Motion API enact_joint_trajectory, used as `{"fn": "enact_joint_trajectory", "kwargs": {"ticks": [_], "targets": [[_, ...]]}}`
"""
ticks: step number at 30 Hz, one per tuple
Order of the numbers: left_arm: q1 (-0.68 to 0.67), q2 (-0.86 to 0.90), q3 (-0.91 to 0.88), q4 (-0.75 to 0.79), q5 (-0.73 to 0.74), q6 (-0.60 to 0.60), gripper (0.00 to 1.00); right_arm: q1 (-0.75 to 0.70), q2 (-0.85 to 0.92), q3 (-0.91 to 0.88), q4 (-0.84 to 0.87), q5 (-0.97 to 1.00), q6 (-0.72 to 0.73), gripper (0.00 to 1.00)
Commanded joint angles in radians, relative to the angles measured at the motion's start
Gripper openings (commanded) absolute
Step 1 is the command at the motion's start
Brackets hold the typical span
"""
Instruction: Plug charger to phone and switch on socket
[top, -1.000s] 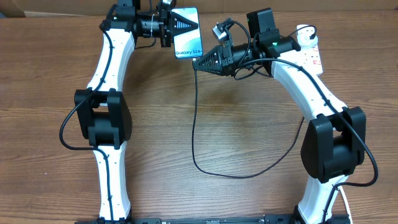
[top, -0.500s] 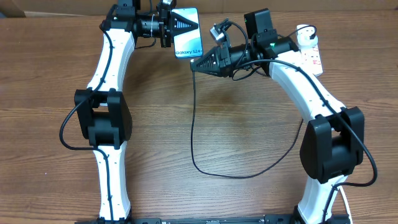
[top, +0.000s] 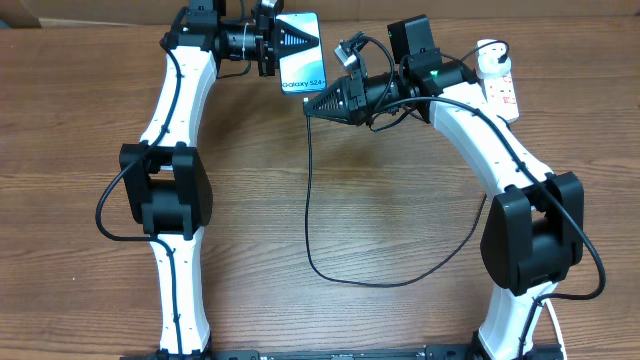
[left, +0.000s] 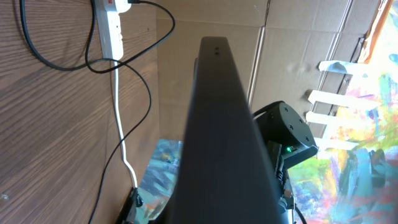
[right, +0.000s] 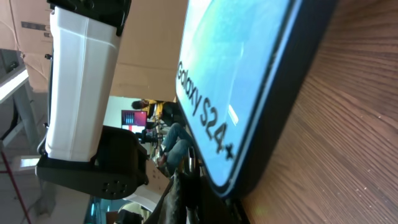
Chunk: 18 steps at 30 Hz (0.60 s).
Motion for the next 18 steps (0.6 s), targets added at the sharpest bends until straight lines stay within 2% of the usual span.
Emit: {"fn": "enact_joint_trajectory", "kwargs": {"ticks": [1, 18], "targets": [[0.004, -0.030, 0.028, 0.001, 0.050, -0.002, 0.04, 0.005, -0.031, 0.008, 0.003, 0.009, -0.011, 0.04], [0.001, -0.030, 0.028, 0.001, 0.051, 0.002, 0.04, 0.005, -0.022, 0.008, 0.049, 0.009, 0.015, 0.04]]}}
